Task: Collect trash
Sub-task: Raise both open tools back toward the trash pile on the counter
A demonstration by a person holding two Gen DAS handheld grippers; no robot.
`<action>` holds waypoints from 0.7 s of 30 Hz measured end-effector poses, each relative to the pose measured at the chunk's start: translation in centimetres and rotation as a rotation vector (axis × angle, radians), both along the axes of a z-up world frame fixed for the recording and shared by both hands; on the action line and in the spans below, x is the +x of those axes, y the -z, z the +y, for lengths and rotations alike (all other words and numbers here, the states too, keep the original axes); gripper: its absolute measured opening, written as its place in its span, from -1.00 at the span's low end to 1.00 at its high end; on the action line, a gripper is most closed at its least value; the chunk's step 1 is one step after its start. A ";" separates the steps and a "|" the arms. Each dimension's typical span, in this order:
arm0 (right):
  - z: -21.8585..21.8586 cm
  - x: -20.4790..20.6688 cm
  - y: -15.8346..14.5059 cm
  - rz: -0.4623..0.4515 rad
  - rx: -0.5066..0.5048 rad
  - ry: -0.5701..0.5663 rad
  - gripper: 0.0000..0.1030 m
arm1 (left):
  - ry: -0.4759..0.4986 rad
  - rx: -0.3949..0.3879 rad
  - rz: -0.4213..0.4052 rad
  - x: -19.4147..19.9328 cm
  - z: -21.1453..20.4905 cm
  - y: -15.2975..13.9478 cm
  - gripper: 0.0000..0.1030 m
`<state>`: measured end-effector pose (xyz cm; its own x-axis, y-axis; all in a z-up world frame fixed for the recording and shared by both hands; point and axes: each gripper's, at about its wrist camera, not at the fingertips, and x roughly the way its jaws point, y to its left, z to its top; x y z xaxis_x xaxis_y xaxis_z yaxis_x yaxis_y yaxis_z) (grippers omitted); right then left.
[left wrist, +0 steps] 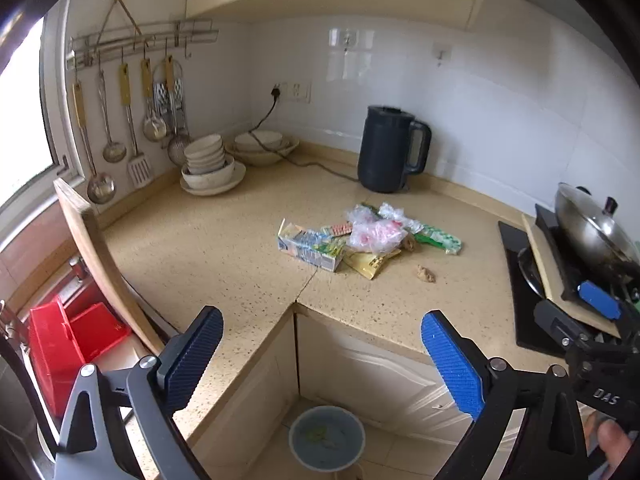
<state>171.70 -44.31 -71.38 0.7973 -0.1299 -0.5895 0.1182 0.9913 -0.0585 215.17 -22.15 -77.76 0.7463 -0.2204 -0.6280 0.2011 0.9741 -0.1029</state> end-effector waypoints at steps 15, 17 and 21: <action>-8.0 18.0 12.9 0.254 0.017 -0.016 0.99 | -0.117 0.038 0.224 17.4 -4.4 -0.3 0.91; -8.7 19.9 14.6 0.284 0.014 -0.027 0.85 | -0.136 0.037 0.251 20.0 -4.8 0.4 0.90; -9.8 23.0 17.5 0.337 0.020 -0.055 0.75 | -0.163 0.037 0.291 24.9 -6.8 1.2 0.90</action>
